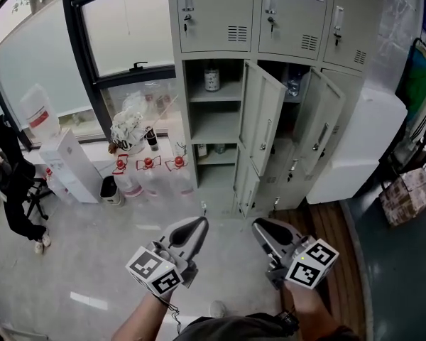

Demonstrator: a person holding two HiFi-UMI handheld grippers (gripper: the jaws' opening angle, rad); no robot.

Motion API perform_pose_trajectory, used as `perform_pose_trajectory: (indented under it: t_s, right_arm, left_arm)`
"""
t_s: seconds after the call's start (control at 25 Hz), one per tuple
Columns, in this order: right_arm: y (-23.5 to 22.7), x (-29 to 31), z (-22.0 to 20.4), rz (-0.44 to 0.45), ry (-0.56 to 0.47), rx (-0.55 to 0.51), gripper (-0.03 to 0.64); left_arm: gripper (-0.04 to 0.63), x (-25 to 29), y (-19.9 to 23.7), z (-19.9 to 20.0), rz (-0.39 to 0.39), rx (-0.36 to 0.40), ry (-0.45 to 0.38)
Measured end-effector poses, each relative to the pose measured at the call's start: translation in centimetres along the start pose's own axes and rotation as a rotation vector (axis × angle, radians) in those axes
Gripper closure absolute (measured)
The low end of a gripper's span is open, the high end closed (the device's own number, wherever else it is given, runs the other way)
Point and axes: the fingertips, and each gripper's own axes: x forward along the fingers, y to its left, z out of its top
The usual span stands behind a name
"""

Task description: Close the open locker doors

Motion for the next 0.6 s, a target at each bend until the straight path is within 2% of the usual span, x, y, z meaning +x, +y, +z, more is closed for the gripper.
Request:
perform_pose_trajectory:
  t_s: [0.28, 0.6]
  right_arm:
    - [0.2, 3.7, -0.7, -0.005, 0.012, -0.001, 0.575]
    - [0.5, 5.6, -0.9, 0.003, 0.012, 0.003, 0.575]
  left_arm:
    - [0.588, -0.8, 3.4, 0.4, -0.007, -0.008, -0.004]
    - [0.588, -1.2, 4.5, 1.5, -0.012, 0.019, -0.010]
